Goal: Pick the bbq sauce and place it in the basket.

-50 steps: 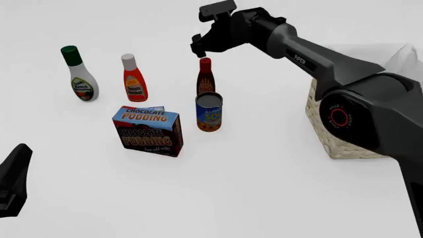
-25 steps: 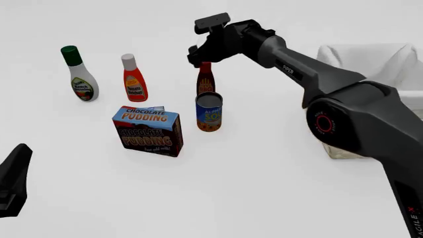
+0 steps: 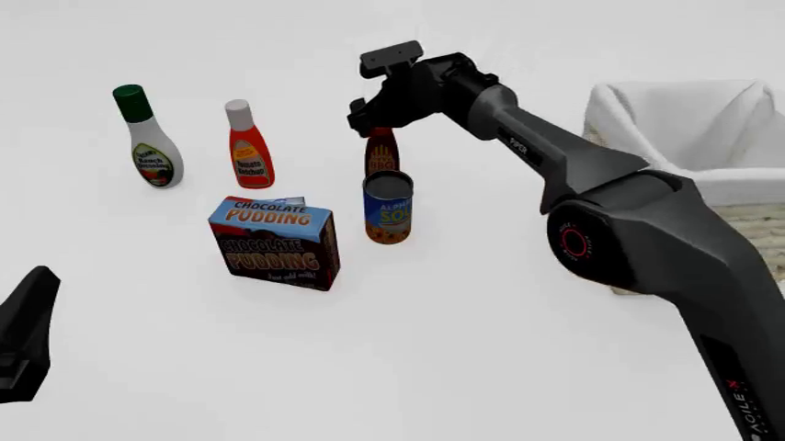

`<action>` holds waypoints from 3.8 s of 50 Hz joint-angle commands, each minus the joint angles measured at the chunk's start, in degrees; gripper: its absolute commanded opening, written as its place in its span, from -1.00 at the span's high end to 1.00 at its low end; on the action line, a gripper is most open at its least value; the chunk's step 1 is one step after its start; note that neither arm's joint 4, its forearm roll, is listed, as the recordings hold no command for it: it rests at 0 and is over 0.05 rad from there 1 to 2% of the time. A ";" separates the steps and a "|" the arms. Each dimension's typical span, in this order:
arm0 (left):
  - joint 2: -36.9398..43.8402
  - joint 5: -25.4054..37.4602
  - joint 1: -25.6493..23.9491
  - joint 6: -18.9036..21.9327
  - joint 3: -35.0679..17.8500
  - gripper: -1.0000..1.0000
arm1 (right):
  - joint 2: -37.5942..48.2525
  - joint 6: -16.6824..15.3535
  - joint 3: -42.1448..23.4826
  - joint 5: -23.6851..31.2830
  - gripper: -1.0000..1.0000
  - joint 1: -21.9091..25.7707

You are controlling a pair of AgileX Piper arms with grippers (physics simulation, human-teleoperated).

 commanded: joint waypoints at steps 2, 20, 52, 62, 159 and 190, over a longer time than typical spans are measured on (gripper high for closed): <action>0.00 0.00 0.00 0.00 0.00 -1.00 | 2.15 0.19 -1.91 0.50 -1.00 -0.27; 0.00 0.00 0.00 0.00 0.00 -1.00 | 2.23 0.42 1.06 -1.43 -1.00 -0.54; 0.00 0.00 0.00 0.00 0.00 -1.00 | -0.27 0.46 6.97 -4.55 1.00 0.06; 0.00 0.00 0.00 0.00 0.00 -1.00 | -0.45 0.22 6.85 -4.36 1.00 -0.05; 0.00 0.00 0.00 0.00 0.00 -1.00 | -34.03 -9.83 19.78 4.47 1.00 -4.45; 0.00 0.00 0.00 0.00 0.00 -1.00 | -43.27 -13.09 21.00 8.75 1.00 -7.61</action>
